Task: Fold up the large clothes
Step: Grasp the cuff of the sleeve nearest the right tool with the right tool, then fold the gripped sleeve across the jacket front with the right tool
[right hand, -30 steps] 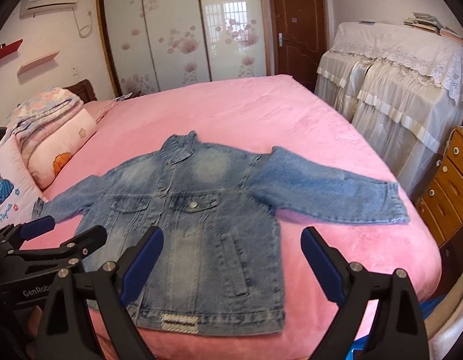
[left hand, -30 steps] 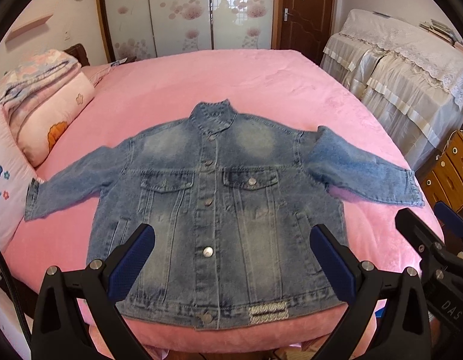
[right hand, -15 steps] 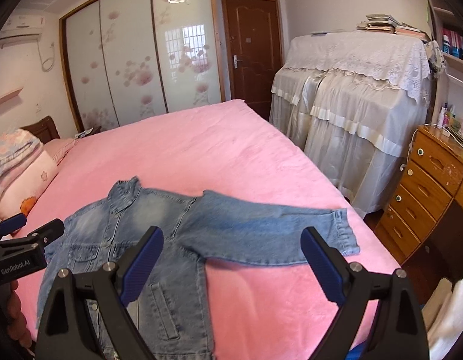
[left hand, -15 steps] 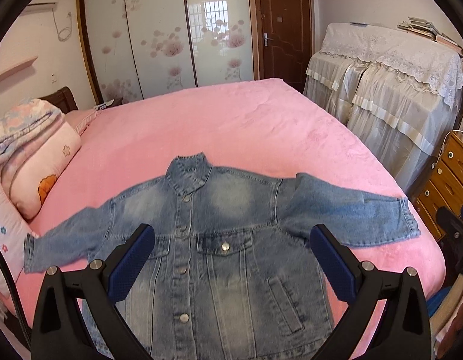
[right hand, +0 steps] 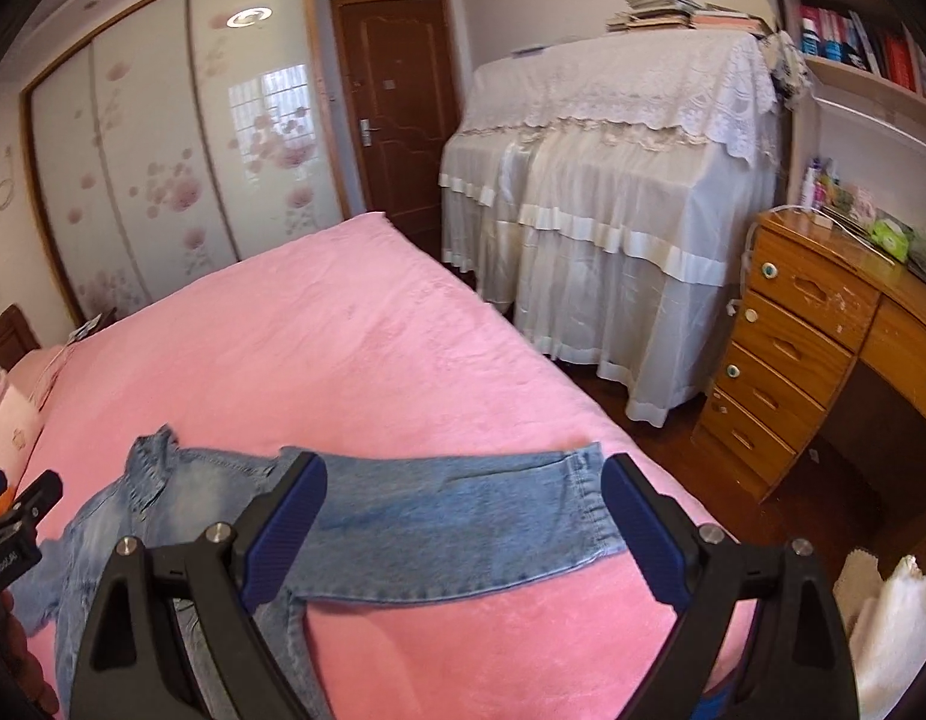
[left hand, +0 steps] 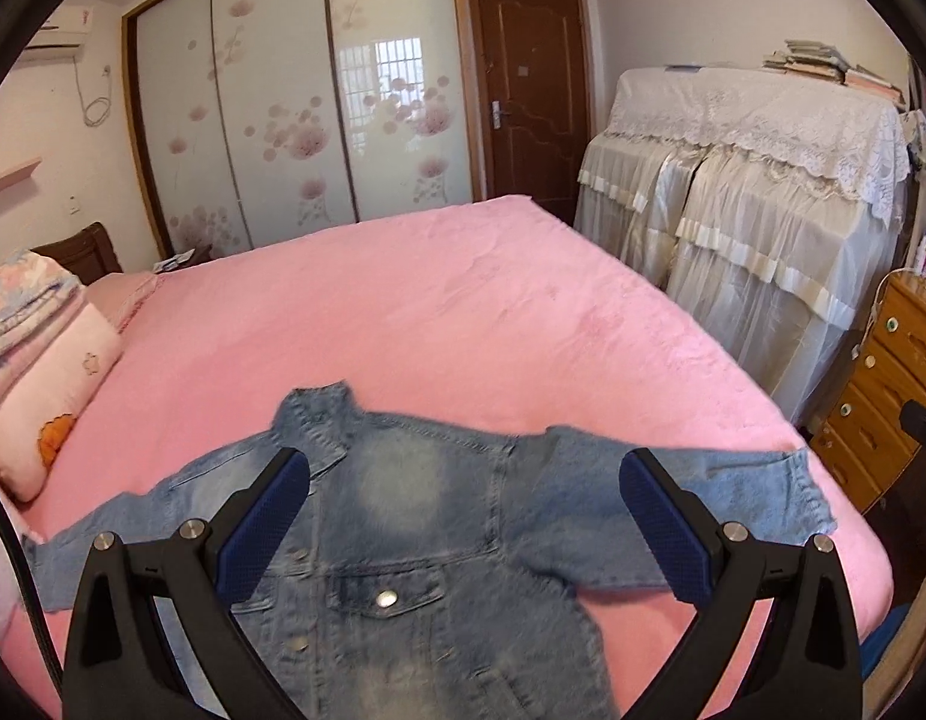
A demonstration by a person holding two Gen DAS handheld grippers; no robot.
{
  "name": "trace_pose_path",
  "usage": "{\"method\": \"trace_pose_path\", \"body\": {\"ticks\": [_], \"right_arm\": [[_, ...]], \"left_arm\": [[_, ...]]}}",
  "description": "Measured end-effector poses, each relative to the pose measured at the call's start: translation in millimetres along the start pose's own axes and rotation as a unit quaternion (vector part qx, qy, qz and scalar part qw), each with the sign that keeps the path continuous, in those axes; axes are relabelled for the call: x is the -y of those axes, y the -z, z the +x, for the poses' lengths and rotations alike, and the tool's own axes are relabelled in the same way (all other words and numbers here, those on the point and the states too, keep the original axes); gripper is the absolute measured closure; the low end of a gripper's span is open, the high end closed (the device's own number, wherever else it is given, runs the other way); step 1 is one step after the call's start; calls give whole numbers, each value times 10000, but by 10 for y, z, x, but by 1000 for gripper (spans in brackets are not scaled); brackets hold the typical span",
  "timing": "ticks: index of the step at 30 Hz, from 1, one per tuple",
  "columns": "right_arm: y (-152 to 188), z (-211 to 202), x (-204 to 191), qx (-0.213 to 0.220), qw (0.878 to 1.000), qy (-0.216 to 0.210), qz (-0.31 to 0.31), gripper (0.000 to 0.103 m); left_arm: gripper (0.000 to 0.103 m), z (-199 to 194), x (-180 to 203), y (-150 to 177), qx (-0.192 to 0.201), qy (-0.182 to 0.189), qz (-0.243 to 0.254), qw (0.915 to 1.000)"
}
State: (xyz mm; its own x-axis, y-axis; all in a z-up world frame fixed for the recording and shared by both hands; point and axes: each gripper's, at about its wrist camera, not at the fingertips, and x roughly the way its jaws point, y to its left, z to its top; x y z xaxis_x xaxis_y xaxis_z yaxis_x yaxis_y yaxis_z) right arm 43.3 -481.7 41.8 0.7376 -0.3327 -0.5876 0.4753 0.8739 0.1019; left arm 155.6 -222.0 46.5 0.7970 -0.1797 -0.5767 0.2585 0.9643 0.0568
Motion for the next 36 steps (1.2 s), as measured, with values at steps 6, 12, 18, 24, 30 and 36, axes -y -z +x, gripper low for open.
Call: {"method": "trace_pose_path", "body": {"ticks": [6,12,18,24,30,36], "right_arm": [[-14,419,301,-379,9979,224,471,10],[230,969,574,-1037,9909,489,700,16],[660,1412,897,-1716,9761,506,1233,19],[1144,1718,1212,-2217,9526,261,2067,23],[1391,1937,1363,-2296,9386,194,2567,23],[1369,2070,1276,-1947,9511,378,2366,76]], "left_arm": [[1,450,241,15,-25,84,-60,9999],[1,1026,428,220,-640,421,-121,9970],[1,1313,683,566,-960,415,246,9942],[1,1486,890,777,-1148,455,553,9908],[1,1510,935,842,-1238,505,607,9892],[1,1475,696,861,-1317,416,411,9896]]}}
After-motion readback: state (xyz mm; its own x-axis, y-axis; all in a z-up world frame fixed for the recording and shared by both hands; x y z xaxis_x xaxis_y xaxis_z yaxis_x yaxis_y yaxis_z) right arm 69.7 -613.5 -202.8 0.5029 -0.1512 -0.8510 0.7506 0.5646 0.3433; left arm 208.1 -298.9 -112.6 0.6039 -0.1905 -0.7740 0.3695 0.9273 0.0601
